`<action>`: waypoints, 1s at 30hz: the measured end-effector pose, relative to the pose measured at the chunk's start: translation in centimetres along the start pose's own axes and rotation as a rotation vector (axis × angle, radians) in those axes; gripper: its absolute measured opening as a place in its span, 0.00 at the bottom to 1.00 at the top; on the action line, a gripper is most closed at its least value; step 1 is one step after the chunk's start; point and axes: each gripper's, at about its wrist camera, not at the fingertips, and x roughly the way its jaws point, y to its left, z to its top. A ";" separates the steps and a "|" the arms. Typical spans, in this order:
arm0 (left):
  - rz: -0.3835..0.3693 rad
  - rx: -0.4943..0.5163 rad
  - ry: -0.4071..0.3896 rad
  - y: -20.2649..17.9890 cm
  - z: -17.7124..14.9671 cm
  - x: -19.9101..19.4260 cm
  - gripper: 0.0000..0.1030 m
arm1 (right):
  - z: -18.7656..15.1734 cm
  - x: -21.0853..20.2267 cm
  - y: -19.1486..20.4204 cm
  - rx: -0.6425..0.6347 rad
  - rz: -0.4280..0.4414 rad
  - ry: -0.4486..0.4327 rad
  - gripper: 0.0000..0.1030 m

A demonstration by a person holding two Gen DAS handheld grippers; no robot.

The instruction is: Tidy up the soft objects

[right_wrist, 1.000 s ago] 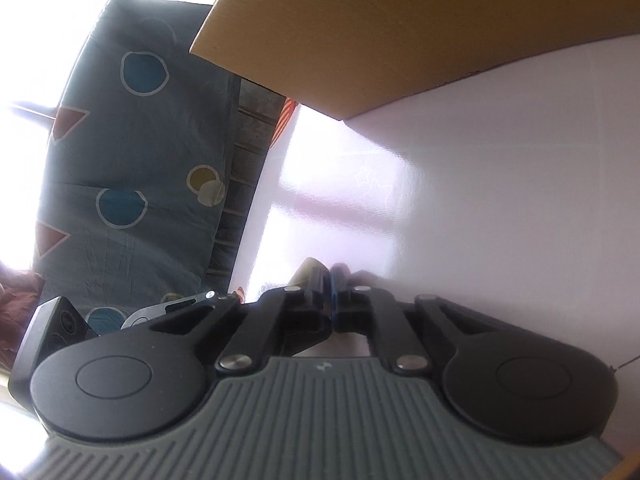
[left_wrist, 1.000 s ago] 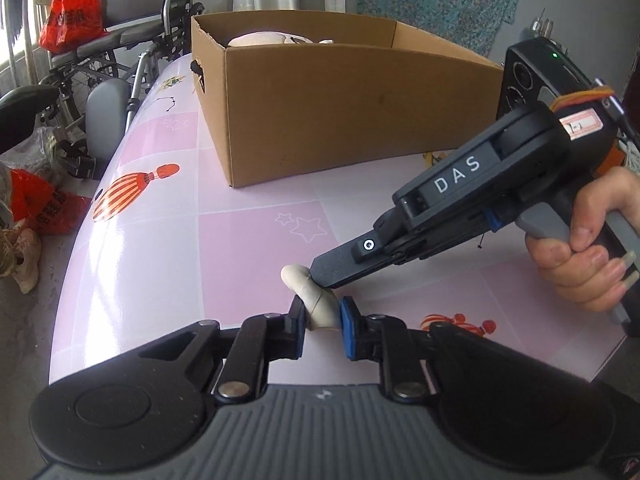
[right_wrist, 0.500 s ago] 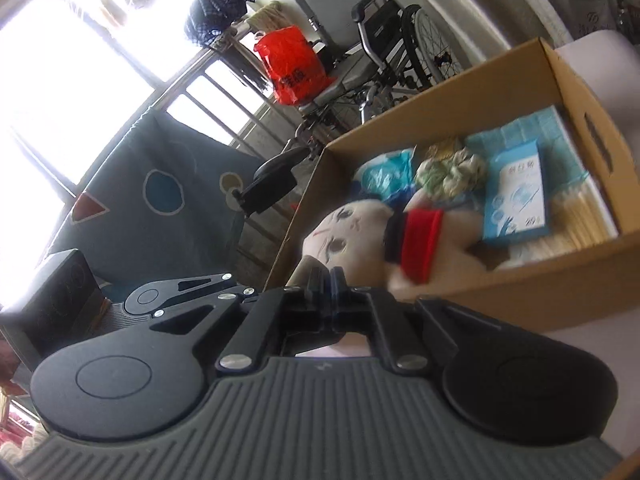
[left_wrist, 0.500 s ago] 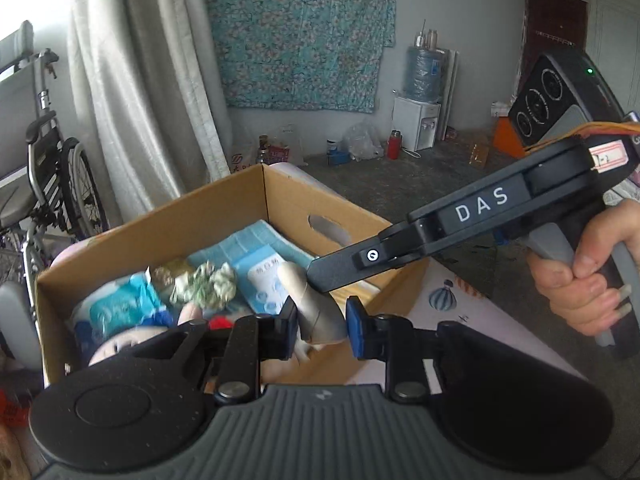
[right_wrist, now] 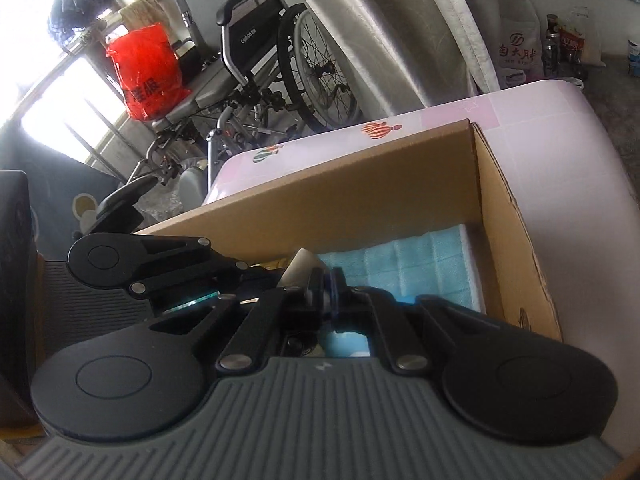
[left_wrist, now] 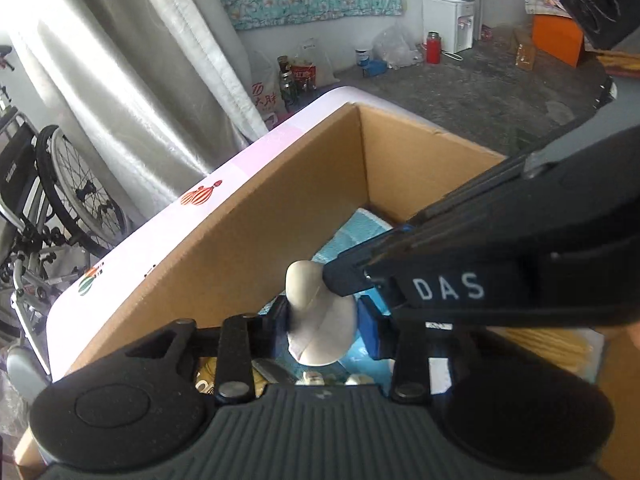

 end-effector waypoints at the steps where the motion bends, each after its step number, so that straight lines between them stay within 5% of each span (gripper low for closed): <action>1: 0.008 -0.012 0.006 0.2 -0.1 0.7 0.55 | 0.2 1.1 -0.4 0.012 -0.013 0.005 0.02; 7: 0.093 -0.040 0.047 1.3 -1.1 2.7 0.63 | 0.6 5.1 -1.7 0.003 -0.080 0.030 0.02; 8: 0.090 -0.054 0.031 1.6 -1.2 2.3 0.60 | 0.6 5.2 -1.7 -0.002 -0.071 0.027 0.03; 10: 0.073 -0.082 -0.002 2.1 -1.1 1.7 0.34 | 0.6 5.1 -1.5 -0.025 -0.041 0.030 0.03; 12: 0.061 -0.085 0.003 2.0 -0.6 1.4 0.26 | 0.5 5.4 -1.4 -0.040 -0.071 0.037 0.04; 19: 0.144 -0.040 0.018 -0.1 -1.3 -3.8 0.37 | -0.9 -0.2 -0.1 -0.093 -0.038 -0.008 0.04; 22: 0.075 -0.119 -0.008 -1.3 -4.0 -9.4 0.46 | -2.5 -4.7 1.5 -0.212 -0.003 0.023 0.04; 24: 0.034 -0.130 -0.020 -3.1 -6.2 -12.8 0.55 | -4.4 -7.4 2.3 -0.258 0.026 0.071 0.04; 26: -0.011 -0.143 -0.070 -5.2 -9.1 -16.6 0.80 | -6.7 -10.5 3.2 -0.294 0.076 0.105 0.05; 29: -0.129 -0.097 -0.130 -7.5 -12.6 -19.7 0.86 | -9.6 -14.4 4.3 -0.383 0.143 0.142 0.25; 30: -0.169 -0.078 -0.107 -8.1 -13.1 -19.5 0.86 | -10.4 -15.0 4.8 -0.442 0.153 0.194 0.43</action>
